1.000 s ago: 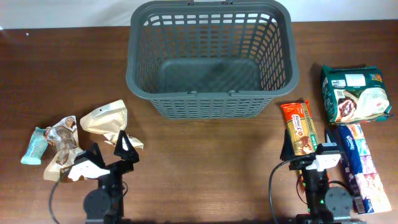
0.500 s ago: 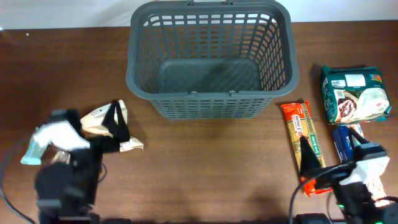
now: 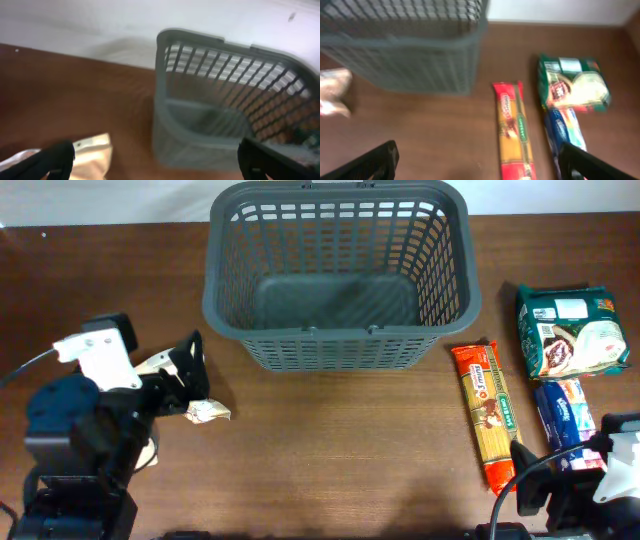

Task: Pack container

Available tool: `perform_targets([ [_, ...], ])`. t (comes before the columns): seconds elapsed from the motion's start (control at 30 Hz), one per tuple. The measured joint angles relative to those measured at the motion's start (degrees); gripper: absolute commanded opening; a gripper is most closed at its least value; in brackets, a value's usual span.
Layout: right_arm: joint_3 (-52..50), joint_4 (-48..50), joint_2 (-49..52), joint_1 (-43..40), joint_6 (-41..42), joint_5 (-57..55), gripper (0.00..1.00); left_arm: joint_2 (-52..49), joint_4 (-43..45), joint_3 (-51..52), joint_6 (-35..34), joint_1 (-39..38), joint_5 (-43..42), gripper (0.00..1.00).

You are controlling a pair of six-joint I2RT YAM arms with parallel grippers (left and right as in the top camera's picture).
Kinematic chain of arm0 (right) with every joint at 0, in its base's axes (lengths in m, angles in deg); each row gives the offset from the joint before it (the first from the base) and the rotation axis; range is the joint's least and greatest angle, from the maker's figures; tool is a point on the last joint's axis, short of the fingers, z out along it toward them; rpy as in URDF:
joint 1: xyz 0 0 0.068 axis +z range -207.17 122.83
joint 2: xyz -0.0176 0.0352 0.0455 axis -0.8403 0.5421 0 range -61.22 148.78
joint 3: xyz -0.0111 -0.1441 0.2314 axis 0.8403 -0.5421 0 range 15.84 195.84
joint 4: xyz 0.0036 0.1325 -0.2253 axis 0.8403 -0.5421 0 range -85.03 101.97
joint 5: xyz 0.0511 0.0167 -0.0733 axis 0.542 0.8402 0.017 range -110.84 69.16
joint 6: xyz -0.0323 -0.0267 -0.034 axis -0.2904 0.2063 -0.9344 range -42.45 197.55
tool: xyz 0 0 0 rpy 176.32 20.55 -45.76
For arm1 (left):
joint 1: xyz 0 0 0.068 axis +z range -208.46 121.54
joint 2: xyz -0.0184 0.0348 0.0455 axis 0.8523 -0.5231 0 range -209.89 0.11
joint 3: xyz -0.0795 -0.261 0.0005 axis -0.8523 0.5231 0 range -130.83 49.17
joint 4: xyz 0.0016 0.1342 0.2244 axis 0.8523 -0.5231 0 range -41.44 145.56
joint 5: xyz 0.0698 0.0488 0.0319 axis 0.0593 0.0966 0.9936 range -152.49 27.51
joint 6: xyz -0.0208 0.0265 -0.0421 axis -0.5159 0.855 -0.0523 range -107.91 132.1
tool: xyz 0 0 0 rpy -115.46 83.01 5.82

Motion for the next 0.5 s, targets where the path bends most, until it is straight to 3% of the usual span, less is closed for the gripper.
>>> perform_targets([
  [0.3, -3.34, -1.09, 2.56, 0.0, -0.61, -8.85, 0.99, -1.6, -4.85, 0.0, 5.77, 0.0, 7.06, 0.99],
  [0.5, -16.92, 10.58, 5.18, 0.0, -0.87, -13.46, 0.99, -2.8, -5.79, 0.02, 7.21, 0.0, 8.44, 0.99],
])
